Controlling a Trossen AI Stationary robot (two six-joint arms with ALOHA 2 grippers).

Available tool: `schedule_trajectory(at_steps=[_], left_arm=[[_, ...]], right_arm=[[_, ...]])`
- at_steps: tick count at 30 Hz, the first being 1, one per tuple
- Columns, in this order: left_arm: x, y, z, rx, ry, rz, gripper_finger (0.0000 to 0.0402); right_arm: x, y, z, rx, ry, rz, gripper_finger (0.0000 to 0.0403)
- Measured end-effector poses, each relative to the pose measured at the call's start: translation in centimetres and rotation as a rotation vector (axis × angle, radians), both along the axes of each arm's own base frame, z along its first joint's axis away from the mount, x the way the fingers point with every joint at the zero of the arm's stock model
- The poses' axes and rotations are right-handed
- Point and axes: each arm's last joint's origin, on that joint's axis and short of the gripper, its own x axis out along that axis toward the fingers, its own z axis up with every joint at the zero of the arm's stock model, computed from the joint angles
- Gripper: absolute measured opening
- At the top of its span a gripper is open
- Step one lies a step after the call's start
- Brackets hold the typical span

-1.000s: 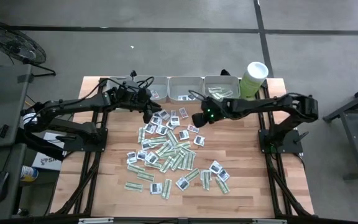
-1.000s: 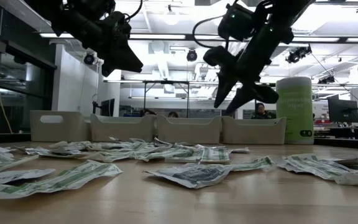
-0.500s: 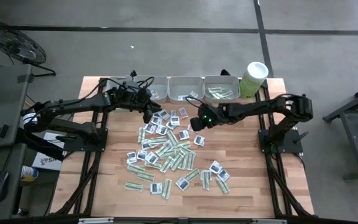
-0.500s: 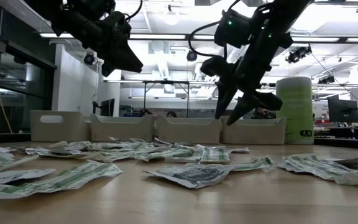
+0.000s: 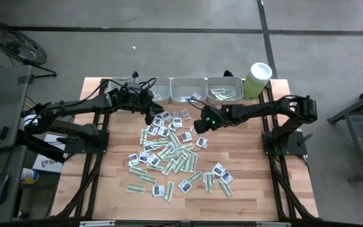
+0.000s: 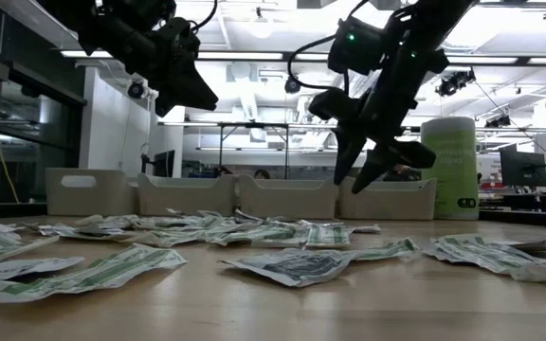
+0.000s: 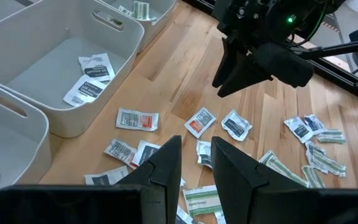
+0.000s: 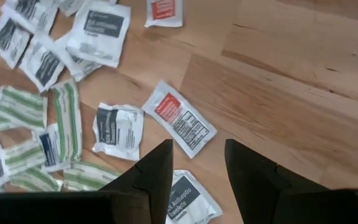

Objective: Pick & Place First Aid Supplies
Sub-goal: Put the orange ointment pack into the middle left gray bin

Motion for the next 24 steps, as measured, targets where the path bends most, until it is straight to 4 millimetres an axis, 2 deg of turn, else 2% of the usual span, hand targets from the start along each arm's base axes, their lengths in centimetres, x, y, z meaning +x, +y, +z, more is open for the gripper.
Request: schedule_trajectory(at_steps=[4, 9, 13, 16, 20, 24], left_arm=[[0.0, 0.0, 0.0, 0.004, 0.001, -0.002, 0.0087], [0.0, 0.0, 0.0, 0.004, 0.001, -0.002, 0.0087], [0.0, 0.0, 0.0, 0.005, 0.002, -0.001, 0.0087], [0.0, 0.0, 0.0, 0.006, 0.002, 0.002, 0.0087], [0.0, 0.0, 0.0, 0.006, 0.002, 0.002, 0.0087], [0.0, 0.0, 0.0, 0.006, 0.004, 0.002, 0.0087]], right_arm=[[0.1, 0.2, 0.1, -0.093, 0.012, 0.222, 0.014], [0.5, 0.6, 0.3, -0.298, 0.02, 0.558, 0.014], [1.0, 1.0, -0.2, -0.432, 0.046, 0.747, 0.014], [1.5, 1.2, -1.2, -0.487, 0.074, 0.824, 0.014], [1.9, 1.2, -2.4, -0.533, 0.129, 0.844, 0.014], [2.1, 1.1, -2.6, -0.544, 0.119, 0.844, 0.014]])
